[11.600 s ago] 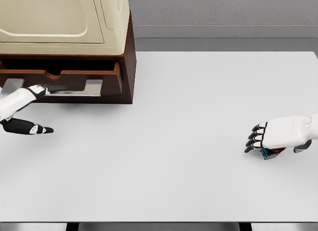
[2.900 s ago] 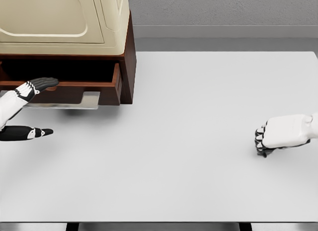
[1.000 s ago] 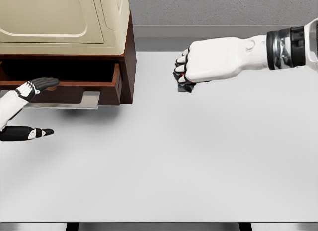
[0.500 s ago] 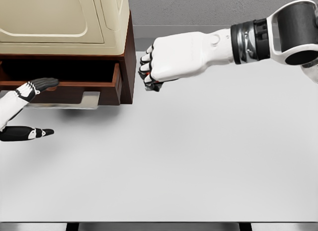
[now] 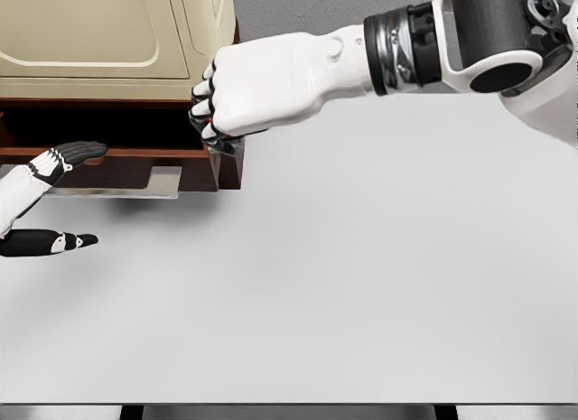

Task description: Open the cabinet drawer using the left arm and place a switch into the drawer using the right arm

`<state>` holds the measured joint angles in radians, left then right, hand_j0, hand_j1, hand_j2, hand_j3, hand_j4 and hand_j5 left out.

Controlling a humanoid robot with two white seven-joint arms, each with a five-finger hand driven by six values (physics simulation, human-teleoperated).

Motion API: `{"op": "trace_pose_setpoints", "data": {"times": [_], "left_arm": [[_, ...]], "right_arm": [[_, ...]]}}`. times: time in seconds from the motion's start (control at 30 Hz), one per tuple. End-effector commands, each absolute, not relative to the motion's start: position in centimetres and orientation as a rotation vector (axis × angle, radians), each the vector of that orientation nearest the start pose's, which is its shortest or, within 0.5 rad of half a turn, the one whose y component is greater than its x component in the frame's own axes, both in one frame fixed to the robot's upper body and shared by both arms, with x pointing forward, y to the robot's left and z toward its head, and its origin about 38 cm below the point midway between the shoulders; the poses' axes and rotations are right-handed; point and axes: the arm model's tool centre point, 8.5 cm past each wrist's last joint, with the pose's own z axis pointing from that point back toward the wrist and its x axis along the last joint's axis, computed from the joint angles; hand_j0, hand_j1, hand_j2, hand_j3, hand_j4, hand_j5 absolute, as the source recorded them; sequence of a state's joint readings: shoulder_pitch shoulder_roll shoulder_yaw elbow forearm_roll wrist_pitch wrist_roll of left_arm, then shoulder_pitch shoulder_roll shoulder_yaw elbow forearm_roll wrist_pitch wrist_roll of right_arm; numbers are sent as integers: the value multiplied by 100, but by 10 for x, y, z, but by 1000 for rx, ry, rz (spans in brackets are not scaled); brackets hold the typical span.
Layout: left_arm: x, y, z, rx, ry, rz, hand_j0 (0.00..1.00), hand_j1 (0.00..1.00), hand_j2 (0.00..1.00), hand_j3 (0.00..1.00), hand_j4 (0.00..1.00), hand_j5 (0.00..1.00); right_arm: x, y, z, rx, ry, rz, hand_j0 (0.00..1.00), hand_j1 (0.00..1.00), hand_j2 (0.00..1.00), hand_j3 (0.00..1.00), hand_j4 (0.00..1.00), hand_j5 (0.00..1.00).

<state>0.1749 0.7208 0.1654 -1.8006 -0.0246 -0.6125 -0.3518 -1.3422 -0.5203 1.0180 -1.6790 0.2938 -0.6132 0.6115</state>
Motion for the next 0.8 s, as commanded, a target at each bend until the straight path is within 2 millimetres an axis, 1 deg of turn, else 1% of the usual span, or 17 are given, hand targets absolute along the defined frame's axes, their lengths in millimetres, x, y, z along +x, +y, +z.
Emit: {"op": "trace_pose_setpoints", "data": {"times": [0.0, 0.13, 0.2, 0.3, 0.33, 0.37, 0.4, 0.5, 0.6, 0.63, 0.7, 0.77], "left_arm": [[301, 374, 216, 313, -1919, -1266, 100, 100, 100, 100, 100, 100], [301, 374, 216, 312, -1918, -1266, 100, 100, 100, 100, 100, 100], [301, 374, 216, 312, -1918, -1266, 100, 100, 100, 100, 100, 100], [301, 374, 216, 312, -1918, -1266, 100, 100, 100, 100, 100, 100], [301, 374, 216, 313, -1919, -1266, 100, 100, 100, 100, 100, 100], [301, 374, 216, 312, -1918, -1266, 100, 100, 100, 100, 100, 100], [301, 374, 216, 312, -1918, -1266, 100, 100, 100, 100, 100, 100], [301, 374, 216, 312, -1917, -1268, 100, 100, 100, 100, 100, 100], [301, 374, 216, 312, -1918, -1266, 100, 100, 100, 100, 100, 100], [301, 374, 216, 312, -1918, -1266, 100, 100, 100, 100, 100, 100], [301, 374, 216, 312, -1917, -1268, 100, 100, 100, 100, 100, 100], [301, 374, 217, 313, -1918, -1268, 100, 100, 100, 100, 100, 100]], "right_arm": [[396, -57, 406, 366, 1632, -2389, 38, 38, 38, 38, 38, 38], [408, -48, 404, 353, 1665, -2408, 38, 38, 38, 38, 38, 38], [410, -43, 405, 348, 1671, -2405, 38, 38, 38, 38, 38, 38], [409, -45, 408, 356, 1669, -2400, 39, 39, 39, 39, 39, 39], [407, -45, 408, 355, 1666, -2397, 40, 40, 40, 40, 40, 40], [407, -47, 412, 364, 1678, -2387, 40, 40, 40, 40, 40, 40], [408, -50, 416, 377, 1691, -2379, 40, 40, 40, 40, 40, 40], [410, -57, 417, 395, 1691, -2391, 41, 41, 41, 41, 41, 41], [407, -42, 419, 370, 1702, -2358, 41, 41, 41, 41, 41, 41], [404, -32, 420, 352, 1702, -2341, 41, 41, 41, 41, 41, 41], [408, -23, 419, 339, 1713, -2344, 41, 41, 41, 41, 41, 41], [409, -22, 416, 331, 1709, -2353, 41, 41, 41, 41, 41, 41]]}}
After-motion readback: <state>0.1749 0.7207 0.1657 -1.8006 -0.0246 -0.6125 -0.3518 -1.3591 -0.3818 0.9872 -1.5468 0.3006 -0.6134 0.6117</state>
